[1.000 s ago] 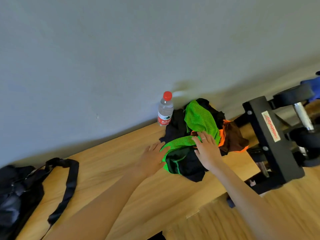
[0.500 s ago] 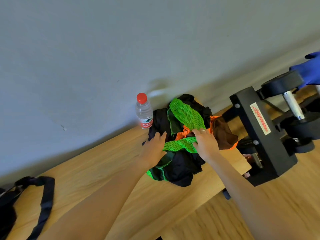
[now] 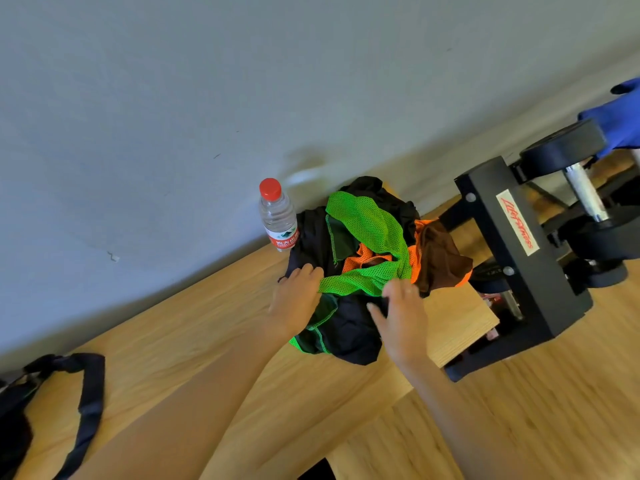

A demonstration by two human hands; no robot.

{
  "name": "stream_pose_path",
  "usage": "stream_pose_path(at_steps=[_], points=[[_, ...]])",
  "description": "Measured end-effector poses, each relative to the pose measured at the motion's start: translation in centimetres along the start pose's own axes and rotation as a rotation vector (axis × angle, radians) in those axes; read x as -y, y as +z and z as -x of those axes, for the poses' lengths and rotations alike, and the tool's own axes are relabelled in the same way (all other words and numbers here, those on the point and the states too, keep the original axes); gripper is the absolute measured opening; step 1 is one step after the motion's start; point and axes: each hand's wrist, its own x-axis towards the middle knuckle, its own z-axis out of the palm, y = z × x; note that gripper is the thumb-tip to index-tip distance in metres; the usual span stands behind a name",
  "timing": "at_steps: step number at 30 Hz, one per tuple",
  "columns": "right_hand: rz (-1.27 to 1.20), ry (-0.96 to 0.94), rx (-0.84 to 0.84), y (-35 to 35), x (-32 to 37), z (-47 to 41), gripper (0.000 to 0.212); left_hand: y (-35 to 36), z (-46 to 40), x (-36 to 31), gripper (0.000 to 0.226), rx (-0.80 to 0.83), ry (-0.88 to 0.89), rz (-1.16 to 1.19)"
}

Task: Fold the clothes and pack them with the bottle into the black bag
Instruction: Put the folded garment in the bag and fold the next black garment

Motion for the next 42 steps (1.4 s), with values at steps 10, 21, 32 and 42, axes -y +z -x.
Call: stream_pose_path(at_steps=[10,21,32,42], points=[[0.147,-0.117,0.19,1.5,0.9,2.4,0.033,2.3,1.5,-1.2,0.067,0.116,0.363,-0.223],[-0.25,-0.262,0.011,-5.6,4.2,-0.8,0.011,-1.8,2.6,-1.9,0.023,-0.161,0.198,0.071],[-0.311,-0.342,-0.125,-16.1,12.6,-4.1,0.015,-14.7,5.0,-2.8,0.016,-0.335,0.103,0.292],[-0.36,-0.44,-0.244,-24.0,19.7,-4.8,0.015,-25.3,10.8,-2.7,0.013,-0.505,0.12,0.37]])
